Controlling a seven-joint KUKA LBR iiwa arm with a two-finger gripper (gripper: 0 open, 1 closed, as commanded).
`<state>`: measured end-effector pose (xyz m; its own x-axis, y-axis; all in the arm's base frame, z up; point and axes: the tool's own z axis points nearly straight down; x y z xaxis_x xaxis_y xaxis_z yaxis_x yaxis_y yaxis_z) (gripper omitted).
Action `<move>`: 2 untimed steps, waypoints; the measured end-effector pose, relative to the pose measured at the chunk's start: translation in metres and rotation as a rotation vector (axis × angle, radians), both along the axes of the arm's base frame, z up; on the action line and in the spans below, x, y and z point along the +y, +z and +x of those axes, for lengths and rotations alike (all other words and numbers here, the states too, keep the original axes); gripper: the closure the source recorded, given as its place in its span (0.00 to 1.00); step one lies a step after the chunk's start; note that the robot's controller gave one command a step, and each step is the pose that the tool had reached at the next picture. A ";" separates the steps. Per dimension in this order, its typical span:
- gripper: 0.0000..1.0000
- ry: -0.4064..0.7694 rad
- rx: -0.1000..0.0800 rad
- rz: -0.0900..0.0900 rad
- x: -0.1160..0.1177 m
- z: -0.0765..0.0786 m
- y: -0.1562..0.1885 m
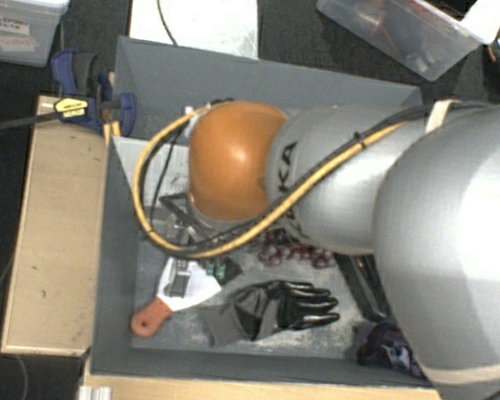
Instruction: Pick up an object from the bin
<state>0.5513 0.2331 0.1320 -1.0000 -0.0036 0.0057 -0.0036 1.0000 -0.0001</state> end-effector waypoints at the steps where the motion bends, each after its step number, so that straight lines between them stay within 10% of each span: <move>1: 0.00 -0.006 -0.007 0.001 -0.001 0.002 0.005; 2: 0.00 -0.067 -0.005 0.002 -0.035 -0.053 -0.061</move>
Offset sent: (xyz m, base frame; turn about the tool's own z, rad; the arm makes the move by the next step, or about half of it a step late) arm -0.0532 -0.0354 -0.0620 0.0650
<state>0.4983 0.1979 0.0705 -0.9980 0.0632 0.0005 0.0632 0.9980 0.0017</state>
